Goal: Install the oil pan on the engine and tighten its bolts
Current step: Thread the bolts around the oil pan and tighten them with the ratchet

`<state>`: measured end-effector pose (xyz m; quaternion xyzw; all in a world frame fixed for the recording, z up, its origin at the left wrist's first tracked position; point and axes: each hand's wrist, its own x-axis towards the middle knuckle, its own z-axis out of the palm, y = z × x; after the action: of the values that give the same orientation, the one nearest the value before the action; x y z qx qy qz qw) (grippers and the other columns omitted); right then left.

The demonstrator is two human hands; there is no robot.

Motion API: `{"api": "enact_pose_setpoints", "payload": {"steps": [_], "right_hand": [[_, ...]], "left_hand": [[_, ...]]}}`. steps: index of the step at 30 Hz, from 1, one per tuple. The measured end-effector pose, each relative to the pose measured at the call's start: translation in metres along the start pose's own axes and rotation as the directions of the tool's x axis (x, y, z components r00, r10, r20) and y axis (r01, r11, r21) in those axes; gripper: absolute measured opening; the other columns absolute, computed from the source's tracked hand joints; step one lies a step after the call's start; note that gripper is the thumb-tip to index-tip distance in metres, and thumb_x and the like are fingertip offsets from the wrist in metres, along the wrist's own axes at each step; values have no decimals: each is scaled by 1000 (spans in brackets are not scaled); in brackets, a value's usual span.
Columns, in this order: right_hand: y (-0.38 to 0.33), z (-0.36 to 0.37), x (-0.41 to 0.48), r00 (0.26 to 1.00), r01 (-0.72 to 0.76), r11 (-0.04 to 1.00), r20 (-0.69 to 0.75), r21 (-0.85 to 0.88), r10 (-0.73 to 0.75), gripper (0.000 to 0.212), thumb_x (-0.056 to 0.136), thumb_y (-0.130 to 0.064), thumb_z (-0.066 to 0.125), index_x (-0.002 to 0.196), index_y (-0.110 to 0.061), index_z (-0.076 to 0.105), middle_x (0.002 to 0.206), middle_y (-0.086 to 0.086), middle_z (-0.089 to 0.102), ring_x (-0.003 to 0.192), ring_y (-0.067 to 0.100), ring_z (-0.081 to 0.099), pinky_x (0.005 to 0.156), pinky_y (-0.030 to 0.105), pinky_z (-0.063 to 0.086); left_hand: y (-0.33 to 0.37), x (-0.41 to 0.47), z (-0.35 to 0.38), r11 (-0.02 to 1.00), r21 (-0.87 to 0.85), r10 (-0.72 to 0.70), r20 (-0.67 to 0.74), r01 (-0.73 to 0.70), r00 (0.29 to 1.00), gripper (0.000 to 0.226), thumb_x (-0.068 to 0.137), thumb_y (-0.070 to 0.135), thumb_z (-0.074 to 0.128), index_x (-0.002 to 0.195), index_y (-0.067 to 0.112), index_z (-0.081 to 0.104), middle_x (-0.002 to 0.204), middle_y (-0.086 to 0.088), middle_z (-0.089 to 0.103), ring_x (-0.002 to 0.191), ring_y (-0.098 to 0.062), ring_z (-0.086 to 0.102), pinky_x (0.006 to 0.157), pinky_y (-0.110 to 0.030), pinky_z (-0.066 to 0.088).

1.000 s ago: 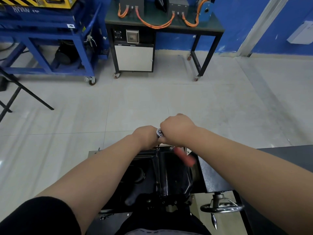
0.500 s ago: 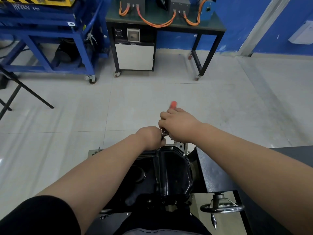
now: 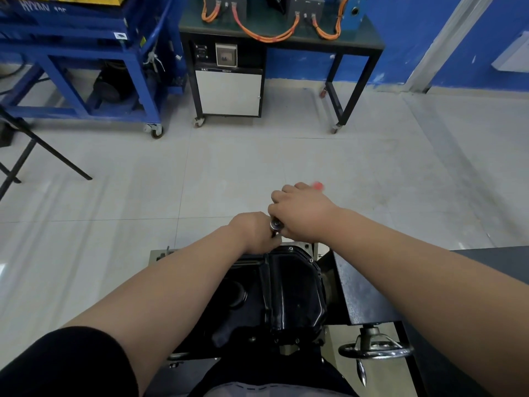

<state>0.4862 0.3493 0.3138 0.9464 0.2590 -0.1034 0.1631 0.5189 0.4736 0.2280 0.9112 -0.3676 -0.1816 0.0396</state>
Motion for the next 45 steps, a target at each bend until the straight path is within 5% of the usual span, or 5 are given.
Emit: {"api": "enact_pose_setpoints", "payload": {"steps": [4, 10, 17, 23, 45], "right_hand": [[-9, -1, 6, 962, -242, 961, 161, 132, 220, 43, 85, -55, 44, 59, -20, 46, 68, 0, 52, 66, 20, 51, 64, 31, 28], [6, 0, 2, 997, 71, 996, -32, -63, -73, 21, 88, -24, 52, 109, -21, 58, 110, 1, 50, 111, 25, 46, 81, 33, 37], [-13, 5, 6, 944, -305, 935, 188, 179, 272, 45, 86, -57, 42, 60, -20, 46, 73, 0, 52, 69, 23, 51, 58, 28, 31], [9, 0, 3, 998, 52, 998, -16, -36, -52, 23, 92, -27, 47, 111, -18, 57, 112, 5, 49, 111, 28, 47, 80, 34, 37], [-6, -4, 10, 985, -138, 989, 107, 50, 132, 35, 93, -46, 40, 83, -18, 59, 93, 2, 59, 84, 23, 52, 73, 33, 31]], "left_hand": [[-3, 2, -4, 995, -68, -69, 70, 74, 995, 22, 86, 28, 38, 73, 17, 51, 87, -5, 64, 73, -23, 51, 62, -27, 39], [-2, 1, 0, 998, 61, 26, -24, -25, 999, 36, 94, 36, 35, 80, 13, 59, 85, -9, 62, 82, -27, 59, 60, -29, 36], [-5, 1, 0, 994, -77, -71, 54, 75, 996, 29, 85, 29, 37, 58, 19, 41, 64, 4, 47, 69, -24, 50, 58, -26, 35], [0, 2, 4, 999, 7, -32, -39, 32, 999, 36, 93, 35, 33, 63, 16, 40, 66, -1, 47, 67, -22, 46, 57, -28, 32], [-9, 4, 5, 983, -136, -117, 53, 124, 992, 25, 88, 29, 39, 67, 16, 42, 74, -1, 57, 73, -26, 51, 58, -27, 36]]}}
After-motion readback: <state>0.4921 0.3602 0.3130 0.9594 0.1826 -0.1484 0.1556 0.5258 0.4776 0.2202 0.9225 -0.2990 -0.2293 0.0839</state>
